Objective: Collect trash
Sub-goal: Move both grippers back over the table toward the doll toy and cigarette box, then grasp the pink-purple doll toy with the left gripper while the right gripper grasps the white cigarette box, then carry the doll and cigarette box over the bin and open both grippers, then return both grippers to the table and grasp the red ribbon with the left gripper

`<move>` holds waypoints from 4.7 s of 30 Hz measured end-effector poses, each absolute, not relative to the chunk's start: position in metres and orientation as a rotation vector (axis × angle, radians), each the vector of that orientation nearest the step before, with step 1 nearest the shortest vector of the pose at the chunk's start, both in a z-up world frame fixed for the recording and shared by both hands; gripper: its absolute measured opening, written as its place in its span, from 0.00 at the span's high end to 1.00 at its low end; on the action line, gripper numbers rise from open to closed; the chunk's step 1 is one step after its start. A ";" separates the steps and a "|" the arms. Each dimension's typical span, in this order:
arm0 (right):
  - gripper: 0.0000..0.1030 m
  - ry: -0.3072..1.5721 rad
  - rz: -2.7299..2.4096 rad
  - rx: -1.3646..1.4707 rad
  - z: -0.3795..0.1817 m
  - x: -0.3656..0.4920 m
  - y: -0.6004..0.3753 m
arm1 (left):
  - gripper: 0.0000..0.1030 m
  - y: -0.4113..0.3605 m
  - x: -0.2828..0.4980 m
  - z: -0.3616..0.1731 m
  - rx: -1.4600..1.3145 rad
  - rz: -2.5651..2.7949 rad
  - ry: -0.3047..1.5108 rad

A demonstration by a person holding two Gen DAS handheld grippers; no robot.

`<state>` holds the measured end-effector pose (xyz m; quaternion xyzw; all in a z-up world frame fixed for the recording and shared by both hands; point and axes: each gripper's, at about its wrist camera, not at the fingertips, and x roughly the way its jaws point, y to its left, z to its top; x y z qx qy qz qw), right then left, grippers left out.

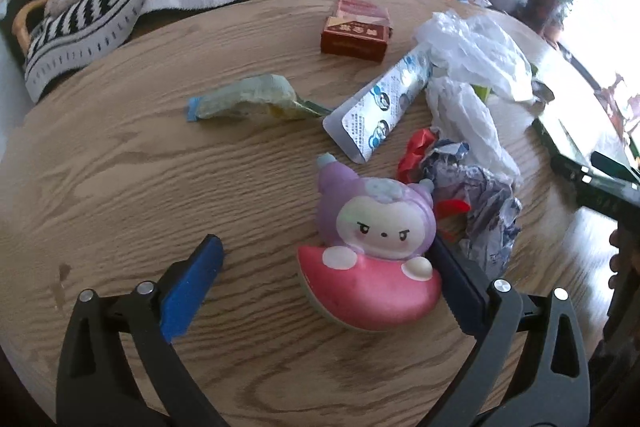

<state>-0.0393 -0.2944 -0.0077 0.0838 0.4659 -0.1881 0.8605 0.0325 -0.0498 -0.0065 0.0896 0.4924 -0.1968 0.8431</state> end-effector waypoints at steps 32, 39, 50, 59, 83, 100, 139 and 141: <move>0.47 0.920 -0.218 0.113 0.000 -0.055 -0.292 | 0.53 -0.024 0.030 0.002 0.268 -0.447 0.973; 0.47 0.809 -0.243 0.188 0.018 -0.071 -0.302 | 0.58 0.012 0.029 0.038 -0.001 -0.428 0.899; 0.47 0.781 -0.229 0.266 0.026 -0.074 -0.305 | 0.58 0.012 0.027 0.042 0.009 -0.418 0.904; 0.47 0.638 -0.204 0.356 0.072 -0.110 -0.296 | 0.58 -0.024 -0.011 0.073 -0.086 -0.551 0.863; 0.46 0.786 -0.392 0.832 -0.033 -0.388 -0.423 | 0.57 -0.293 -0.252 -0.024 0.246 -1.066 1.208; 0.06 0.756 -0.383 0.939 -0.027 -0.390 -0.446 | 0.06 -0.293 -0.259 -0.012 0.255 -1.050 1.128; 0.06 0.935 -0.046 0.173 0.019 0.017 -0.205 | 0.06 -0.041 0.044 -0.005 0.109 -0.299 1.013; 0.13 0.962 -0.077 0.098 0.009 0.034 -0.199 | 0.05 -0.049 0.048 -0.010 0.183 -0.293 0.991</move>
